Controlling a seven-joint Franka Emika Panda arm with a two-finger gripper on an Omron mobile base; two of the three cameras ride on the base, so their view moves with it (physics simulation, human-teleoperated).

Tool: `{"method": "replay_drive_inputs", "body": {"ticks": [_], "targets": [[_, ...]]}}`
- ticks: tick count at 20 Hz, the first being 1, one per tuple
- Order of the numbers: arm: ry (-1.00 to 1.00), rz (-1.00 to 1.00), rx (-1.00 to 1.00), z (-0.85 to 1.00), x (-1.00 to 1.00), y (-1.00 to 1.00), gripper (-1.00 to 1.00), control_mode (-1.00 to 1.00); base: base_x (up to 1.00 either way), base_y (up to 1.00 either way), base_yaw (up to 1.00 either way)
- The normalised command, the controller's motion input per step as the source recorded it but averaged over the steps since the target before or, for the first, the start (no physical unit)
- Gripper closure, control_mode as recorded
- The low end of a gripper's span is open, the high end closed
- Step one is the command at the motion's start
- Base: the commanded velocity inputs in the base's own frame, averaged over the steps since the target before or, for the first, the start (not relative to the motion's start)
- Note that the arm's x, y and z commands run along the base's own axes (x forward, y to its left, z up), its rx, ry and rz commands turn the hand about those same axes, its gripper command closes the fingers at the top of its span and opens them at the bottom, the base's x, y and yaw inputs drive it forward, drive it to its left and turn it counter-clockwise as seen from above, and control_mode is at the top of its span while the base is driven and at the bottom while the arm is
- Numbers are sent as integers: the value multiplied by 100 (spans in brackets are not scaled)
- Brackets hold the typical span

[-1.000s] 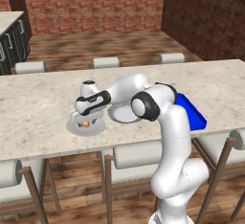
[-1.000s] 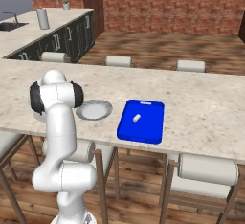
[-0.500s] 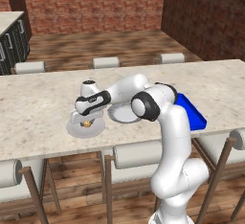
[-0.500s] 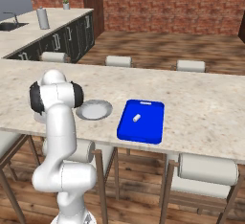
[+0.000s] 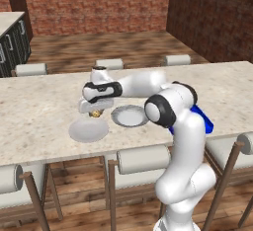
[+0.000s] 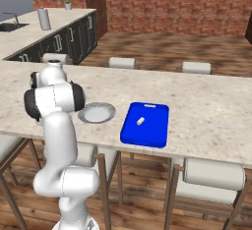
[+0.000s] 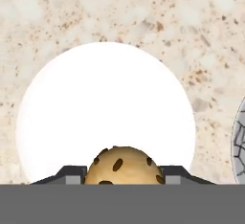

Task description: Move the dessert items from the plates to the tray.

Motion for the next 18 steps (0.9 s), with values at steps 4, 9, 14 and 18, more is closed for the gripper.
{"method": "replay_drive_inputs", "body": {"ticks": [4,9,14,18], "targets": [[-13,-2,0,92,-50,-100,100,-100,0,0,0],[-15,0,-1,51,-63,-100,100,-100,0,0,0],[-5,-3,-3,35,-57,-100,100,-100,0,0,0],[0,-9,-4,21,-47,-100,100,-100,0,0,0]]}}
